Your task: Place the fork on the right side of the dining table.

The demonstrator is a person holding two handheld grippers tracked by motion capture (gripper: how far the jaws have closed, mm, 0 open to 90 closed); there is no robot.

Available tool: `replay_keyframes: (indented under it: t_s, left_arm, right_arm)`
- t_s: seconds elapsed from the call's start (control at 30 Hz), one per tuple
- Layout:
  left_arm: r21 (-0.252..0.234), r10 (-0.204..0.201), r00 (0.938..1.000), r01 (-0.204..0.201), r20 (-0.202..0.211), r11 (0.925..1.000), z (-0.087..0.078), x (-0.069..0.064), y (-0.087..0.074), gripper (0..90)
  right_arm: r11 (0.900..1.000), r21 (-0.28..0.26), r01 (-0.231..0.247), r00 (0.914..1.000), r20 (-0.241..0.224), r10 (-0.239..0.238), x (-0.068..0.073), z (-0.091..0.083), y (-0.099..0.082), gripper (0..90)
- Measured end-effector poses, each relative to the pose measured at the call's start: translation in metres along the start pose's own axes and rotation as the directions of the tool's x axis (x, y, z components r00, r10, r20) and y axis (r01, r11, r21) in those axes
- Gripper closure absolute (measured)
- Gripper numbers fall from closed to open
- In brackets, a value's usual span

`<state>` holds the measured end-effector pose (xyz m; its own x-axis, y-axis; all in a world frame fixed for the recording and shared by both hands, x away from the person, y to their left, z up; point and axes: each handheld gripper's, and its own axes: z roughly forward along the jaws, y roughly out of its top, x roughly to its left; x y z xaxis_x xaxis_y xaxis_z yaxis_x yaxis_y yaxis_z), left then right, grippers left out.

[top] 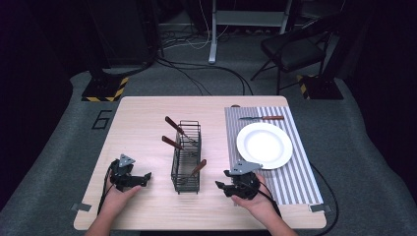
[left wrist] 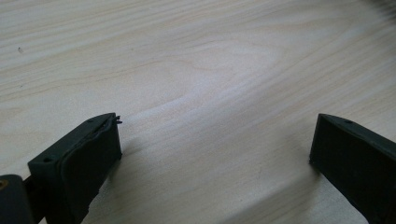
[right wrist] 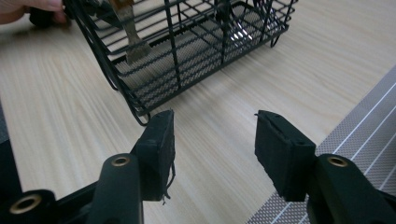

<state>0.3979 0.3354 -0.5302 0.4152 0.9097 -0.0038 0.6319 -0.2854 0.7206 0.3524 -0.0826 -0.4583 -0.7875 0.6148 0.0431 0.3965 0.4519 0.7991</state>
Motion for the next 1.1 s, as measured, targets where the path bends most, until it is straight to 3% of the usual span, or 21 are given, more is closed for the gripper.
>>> replay_keyframes:
  t_s: [0.47,1.1]
  left_arm:
    - [0.000,0.000,1.0000,0.000,0.000,1.0000,0.000,0.000,0.000,1.7]
    - [0.000,0.000,1.0000,0.000,0.001,1.0000,0.000,0.000,0.000,1.8]
  right_arm:
    - [0.9984,-0.056,0.006,0.9952,-0.097,-0.012,-0.007,-0.033,0.040,54.3]
    - [0.9974,-0.059,0.041,0.9838,-0.172,-0.051,-0.001,-0.044,0.079,54.9]
